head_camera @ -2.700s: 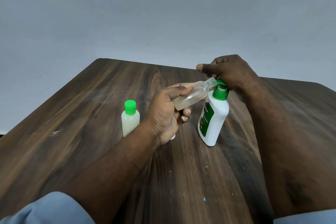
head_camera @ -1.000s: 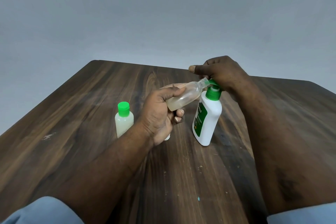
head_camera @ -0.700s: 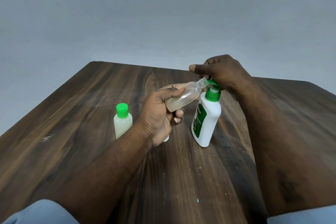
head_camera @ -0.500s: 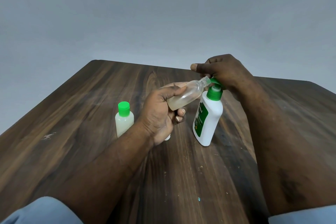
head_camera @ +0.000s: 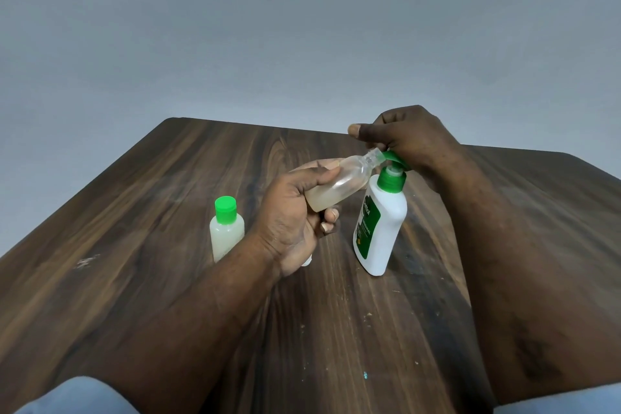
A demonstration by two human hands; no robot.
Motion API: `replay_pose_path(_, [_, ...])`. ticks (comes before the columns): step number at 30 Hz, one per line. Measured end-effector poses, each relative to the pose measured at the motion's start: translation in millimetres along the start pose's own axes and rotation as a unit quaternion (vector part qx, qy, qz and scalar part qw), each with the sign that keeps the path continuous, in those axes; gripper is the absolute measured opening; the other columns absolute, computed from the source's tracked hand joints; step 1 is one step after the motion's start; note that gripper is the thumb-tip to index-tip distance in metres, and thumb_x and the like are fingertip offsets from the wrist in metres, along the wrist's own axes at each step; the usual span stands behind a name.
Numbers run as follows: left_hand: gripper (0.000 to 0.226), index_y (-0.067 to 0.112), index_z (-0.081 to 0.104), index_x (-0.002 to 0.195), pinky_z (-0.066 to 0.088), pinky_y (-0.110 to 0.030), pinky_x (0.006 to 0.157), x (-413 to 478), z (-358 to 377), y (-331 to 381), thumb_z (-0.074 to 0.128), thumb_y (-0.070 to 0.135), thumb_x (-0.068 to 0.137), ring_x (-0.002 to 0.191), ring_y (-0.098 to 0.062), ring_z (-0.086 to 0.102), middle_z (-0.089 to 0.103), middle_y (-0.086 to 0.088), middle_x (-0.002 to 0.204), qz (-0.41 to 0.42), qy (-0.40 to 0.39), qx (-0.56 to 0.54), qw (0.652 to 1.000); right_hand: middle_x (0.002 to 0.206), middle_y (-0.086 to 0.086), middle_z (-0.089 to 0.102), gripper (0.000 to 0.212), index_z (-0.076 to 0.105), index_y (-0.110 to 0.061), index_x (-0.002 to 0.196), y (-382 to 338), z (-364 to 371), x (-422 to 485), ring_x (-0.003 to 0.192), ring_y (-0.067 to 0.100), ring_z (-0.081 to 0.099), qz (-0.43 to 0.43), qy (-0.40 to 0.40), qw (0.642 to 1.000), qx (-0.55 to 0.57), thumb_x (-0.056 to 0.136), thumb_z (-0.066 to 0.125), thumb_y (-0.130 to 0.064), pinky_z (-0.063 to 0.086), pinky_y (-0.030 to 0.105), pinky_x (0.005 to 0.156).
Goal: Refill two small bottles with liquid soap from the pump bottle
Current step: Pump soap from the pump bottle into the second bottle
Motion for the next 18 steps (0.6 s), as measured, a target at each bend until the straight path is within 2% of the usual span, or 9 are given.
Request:
replay_pose_path(5, [0.041, 0.000, 0.063, 0.130, 0.035, -0.022, 0.043, -1, -1, 1, 0.057, 0.019, 0.095, 0.047, -0.009, 0.045, 0.065, -0.024, 0.112, -0.002, 0.016, 0.001, 1.000, 0.071, 0.008, 0.068, 0.042, 0.066, -0.014, 0.067, 6, 6, 0, 0.068, 0.021, 0.060, 0.025, -0.020, 0.999, -0.002, 0.078, 0.087, -0.048, 0.049, 0.038, 0.072])
replay_pose_path(12, [0.047, -0.001, 0.063, 0.132, 0.036, -0.022, 0.043, -1, -1, 0, 0.060, 0.022, 0.090, 0.048, -0.010, 0.045, 0.065, -0.026, 0.115, -0.002, 0.018, 0.002, 1.000, 0.068, 0.003, 0.070, 0.044, 0.063, -0.018, 0.059, 3, 2, 0, 0.069, 0.019, 0.063, 0.012, -0.004, 1.000, -0.006, 0.079, 0.087, -0.048, 0.053, 0.038, 0.075])
replay_pose_path(15, [0.050, -0.001, 0.063, 0.131, 0.035, -0.023, 0.043, -1, 1, 0, 0.061, 0.023, 0.087, 0.048, -0.011, 0.045, 0.064, -0.026, 0.116, -0.004, 0.011, -0.002, 1.000, 0.072, 0.002, 0.073, 0.043, 0.063, -0.017, 0.061, -2, -2, -2, 0.070, 0.016, 0.063, 0.000, 0.010, 1.000, -0.009, 0.081, 0.086, -0.046, 0.051, 0.034, 0.072])
replay_pose_path(18, [0.052, 0.000, 0.063, 0.132, 0.035, -0.023, 0.043, -2, 1, 1, 0.061, 0.024, 0.086, 0.048, -0.011, 0.045, 0.065, -0.025, 0.115, -0.002, 0.009, -0.001, 1.000, 0.075, 0.003, 0.073, 0.040, 0.066, -0.015, 0.065, -2, 0, -1, 0.071, 0.017, 0.063, 0.005, 0.002, 1.000, -0.010, 0.081, 0.087, -0.045, 0.051, 0.036, 0.073])
Point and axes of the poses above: each hand's wrist, its own x-axis towards the middle knuckle, its own z-axis out of the palm, y = z × x, the point moved 7 cm from there along x, towards the middle knuckle
